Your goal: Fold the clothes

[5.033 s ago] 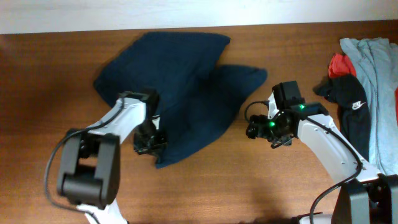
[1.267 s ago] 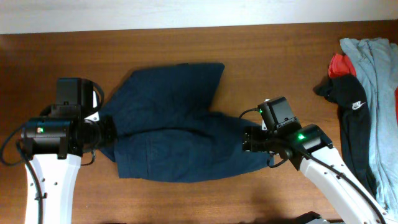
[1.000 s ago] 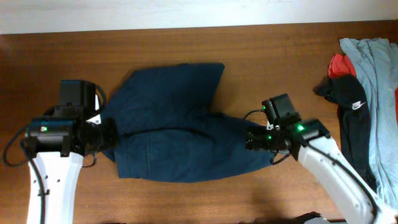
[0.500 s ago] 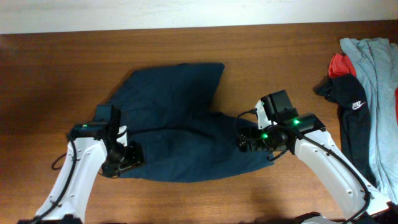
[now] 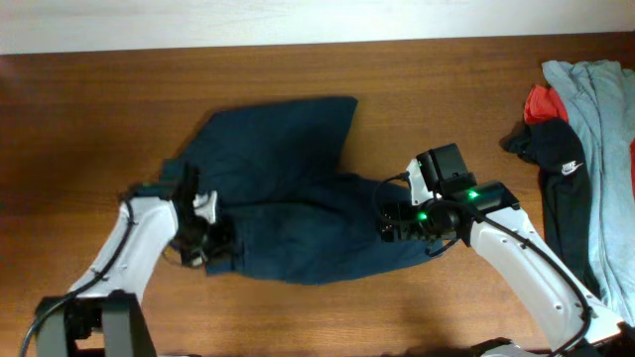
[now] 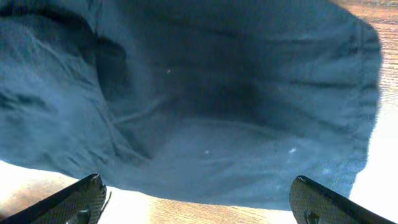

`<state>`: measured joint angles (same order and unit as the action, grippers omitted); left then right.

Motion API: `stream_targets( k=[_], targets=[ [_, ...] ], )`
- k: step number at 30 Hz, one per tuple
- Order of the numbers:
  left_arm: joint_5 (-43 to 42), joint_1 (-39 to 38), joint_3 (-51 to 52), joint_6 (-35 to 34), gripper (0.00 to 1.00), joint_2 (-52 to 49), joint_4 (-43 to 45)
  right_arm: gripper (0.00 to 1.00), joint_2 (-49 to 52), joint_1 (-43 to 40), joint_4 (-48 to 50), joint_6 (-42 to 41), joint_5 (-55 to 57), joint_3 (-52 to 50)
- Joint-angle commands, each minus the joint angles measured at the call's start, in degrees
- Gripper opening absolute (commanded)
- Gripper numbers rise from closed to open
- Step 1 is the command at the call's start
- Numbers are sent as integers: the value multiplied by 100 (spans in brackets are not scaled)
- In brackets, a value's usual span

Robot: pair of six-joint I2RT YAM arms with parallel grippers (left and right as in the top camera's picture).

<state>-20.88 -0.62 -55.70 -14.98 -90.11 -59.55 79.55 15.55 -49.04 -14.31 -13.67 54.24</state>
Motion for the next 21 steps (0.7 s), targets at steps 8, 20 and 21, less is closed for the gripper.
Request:
stream_targets(
  k=[8,20,21],
  targets=[
    [745,81,-1823,243,1,321,610,100,-120,-20,-262,55,-79,7],
    [1021,79,-1823,223,1,203,1132,100,-83,693,-769,560,-798,-348],
    [1021,79,-1823,223,0,203,1130,100,-37,831,-743,260,-584,-490]
  ],
)
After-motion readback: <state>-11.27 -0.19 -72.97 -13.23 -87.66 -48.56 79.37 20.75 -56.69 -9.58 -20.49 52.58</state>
